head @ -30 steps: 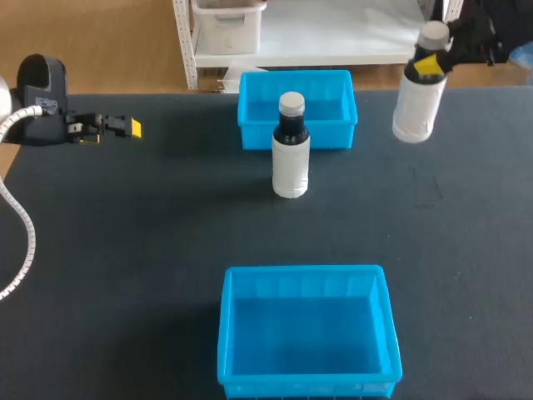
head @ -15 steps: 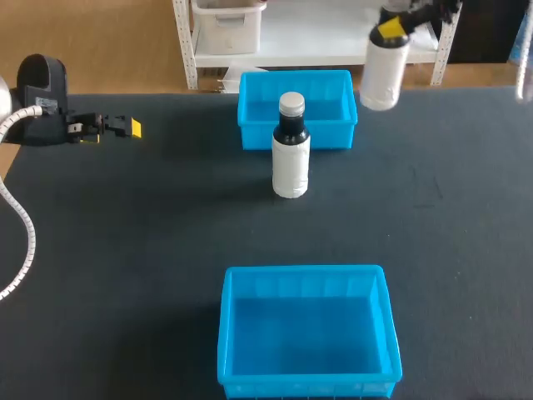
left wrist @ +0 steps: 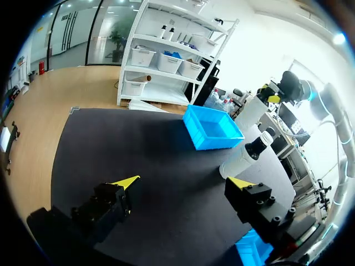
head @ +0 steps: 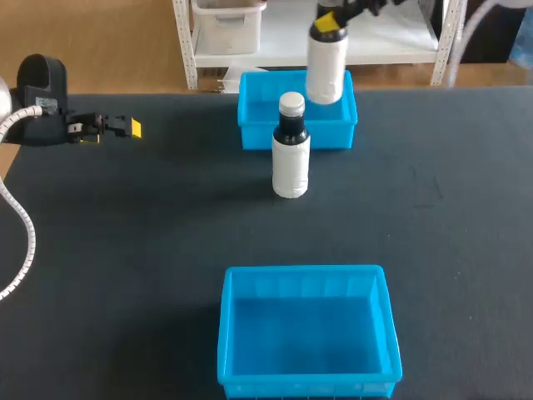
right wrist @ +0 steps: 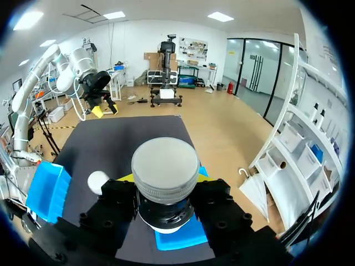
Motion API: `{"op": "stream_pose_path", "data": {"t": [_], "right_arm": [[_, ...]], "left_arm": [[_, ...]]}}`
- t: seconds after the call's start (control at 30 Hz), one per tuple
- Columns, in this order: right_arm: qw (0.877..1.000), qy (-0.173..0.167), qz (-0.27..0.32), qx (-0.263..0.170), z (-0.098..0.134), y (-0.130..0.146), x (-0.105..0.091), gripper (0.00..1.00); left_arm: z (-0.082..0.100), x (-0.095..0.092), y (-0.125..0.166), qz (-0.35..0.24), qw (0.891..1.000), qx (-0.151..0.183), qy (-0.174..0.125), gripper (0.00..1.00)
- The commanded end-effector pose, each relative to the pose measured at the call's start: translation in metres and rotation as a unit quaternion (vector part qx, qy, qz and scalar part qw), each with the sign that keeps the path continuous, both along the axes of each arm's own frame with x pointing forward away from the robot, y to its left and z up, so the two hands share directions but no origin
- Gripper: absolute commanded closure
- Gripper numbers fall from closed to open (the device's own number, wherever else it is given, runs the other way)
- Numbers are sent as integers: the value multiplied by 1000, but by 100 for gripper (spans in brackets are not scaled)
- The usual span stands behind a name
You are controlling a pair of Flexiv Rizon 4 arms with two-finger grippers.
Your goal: Pick up the bottle, and place it in the far bin if it is heavy, or in the near bin if it is light.
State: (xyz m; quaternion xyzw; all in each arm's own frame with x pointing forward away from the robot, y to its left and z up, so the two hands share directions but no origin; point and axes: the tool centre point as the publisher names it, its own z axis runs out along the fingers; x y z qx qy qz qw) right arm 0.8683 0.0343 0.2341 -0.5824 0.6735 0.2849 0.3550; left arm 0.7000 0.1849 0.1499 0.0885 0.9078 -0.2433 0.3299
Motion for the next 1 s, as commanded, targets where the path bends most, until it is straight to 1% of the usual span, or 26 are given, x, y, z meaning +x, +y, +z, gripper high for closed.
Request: {"op": "stream_pose_path", "data": {"t": [0.03,0.27,0.37,0.57,1.0], "right_arm": [[999,27,29,0,-10,28,31,100],[999,33,29,11,-25,49,48,100],[999,39,33,14,-35,57,50,100],[998,49,35,17,-50,64,53,100],[997,61,45,26,-73,82,59,100]], "left_arm": [[0,0,0,0,1000,0,0,0],[0,0,0,0,1000,0,0,0],[0,0,0,0,1000,0,0,0],[0,0,0,0,1000,0,0,0],[0,0,0,0,1000,0,0,0]]}}
